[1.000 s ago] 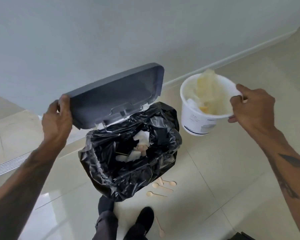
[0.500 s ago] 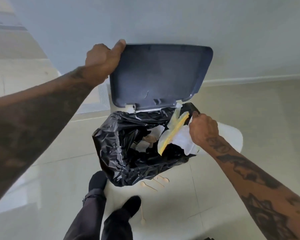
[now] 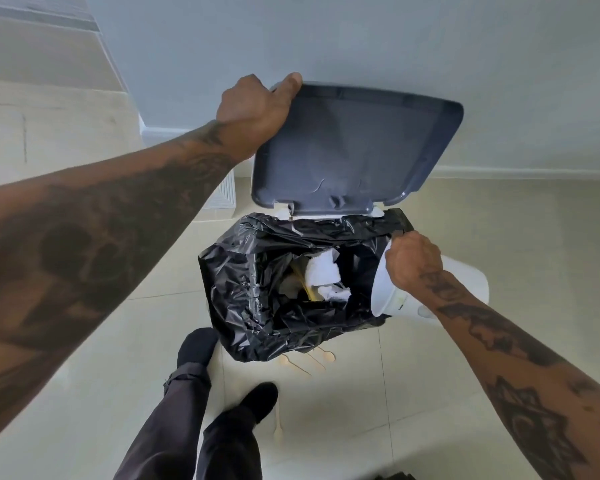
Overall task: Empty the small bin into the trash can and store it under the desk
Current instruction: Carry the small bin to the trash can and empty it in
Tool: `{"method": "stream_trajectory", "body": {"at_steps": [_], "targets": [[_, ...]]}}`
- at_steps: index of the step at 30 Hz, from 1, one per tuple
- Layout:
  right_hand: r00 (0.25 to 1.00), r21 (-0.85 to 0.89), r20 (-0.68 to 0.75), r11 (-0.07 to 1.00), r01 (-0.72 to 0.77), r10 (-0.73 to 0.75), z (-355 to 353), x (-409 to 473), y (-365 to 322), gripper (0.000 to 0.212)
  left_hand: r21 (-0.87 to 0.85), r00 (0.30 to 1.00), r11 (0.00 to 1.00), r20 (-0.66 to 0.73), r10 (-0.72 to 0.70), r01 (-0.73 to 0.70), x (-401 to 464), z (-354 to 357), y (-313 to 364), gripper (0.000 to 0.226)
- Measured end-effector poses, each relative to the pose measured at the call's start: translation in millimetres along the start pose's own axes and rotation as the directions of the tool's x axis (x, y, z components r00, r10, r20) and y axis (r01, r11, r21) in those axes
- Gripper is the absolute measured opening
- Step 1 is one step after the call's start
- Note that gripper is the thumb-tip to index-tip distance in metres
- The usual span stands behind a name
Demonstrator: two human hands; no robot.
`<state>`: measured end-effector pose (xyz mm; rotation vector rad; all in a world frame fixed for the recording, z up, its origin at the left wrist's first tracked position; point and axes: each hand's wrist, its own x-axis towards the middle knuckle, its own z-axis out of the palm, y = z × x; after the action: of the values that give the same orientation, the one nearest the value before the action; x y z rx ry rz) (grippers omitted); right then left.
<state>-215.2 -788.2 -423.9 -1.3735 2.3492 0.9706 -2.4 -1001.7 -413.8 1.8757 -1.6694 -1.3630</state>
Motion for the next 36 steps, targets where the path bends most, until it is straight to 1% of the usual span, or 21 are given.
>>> {"method": "stream_trajectory", "body": {"at_steps": [2, 5, 9, 12, 21, 25, 28, 31, 34, 36], "targets": [[0.999, -0.055, 0.047, 0.998, 0.002, 0.0, -5, -1, -2, 0.027, -0.001, 1.0, 1.0, 0.0, -0.003, 0.003, -1, 0, 0, 0.086], [0.998, -0.09, 0.056, 0.995, 0.036, -0.031, -7, -1, -5, 0.026, -0.001, 1.0, 1.0, -0.011, -0.004, 0.004, -3, 0, -2, 0.087], [0.997, -0.086, 0.031, 0.994, 0.073, -0.071, -7, -3, -8, 0.027, 0.001, 1.0, 1.0, -0.004, 0.023, -0.023, -7, -1, -3, 0.088], [0.997, -0.072, 0.015, 0.995, 0.073, -0.072, -8, -2, -6, 0.029, 0.007, 1.0, 1.0, 0.003, 0.024, -0.024, -8, -2, -3, 0.088], [1.0, -0.023, 0.023, 1.0, 0.015, -0.015, -11, 4, -4, 0.031, 0.026, 1.0, 0.999, 0.012, 0.021, -0.021, -7, -4, 1, 0.087], [0.999, 0.004, -0.03, 0.999, 0.044, -0.044, -8, 6, -6, 0.032, -0.002, 1.0, 1.0, 0.02, -0.007, 0.007, -1, -5, 1, 0.086], [0.998, 0.026, -0.03, 0.998, 0.051, -0.05, -7, 8, -7, 0.03, -0.018, 0.999, 0.999, 0.046, -0.028, 0.029, 2, -7, 4, 0.083], [0.994, -0.022, -0.004, 0.994, 0.11, -0.11, -5, 11, -10, 0.031, -0.021, 0.998, 0.999, 0.054, -0.034, 0.035, 5, -8, 5, 0.079], [0.995, -0.025, 0.01, 0.995, 0.099, -0.099, -3, 16, -8, 0.031, -0.035, 0.998, 0.999, 0.056, -0.038, 0.04, 8, -7, 4, 0.079], [0.993, -0.045, 0.013, 0.992, 0.117, -0.117, 1, 17, -7, 0.031, -0.046, 0.998, 0.998, 0.052, -0.042, 0.044, 8, -7, 4, 0.079]]}}
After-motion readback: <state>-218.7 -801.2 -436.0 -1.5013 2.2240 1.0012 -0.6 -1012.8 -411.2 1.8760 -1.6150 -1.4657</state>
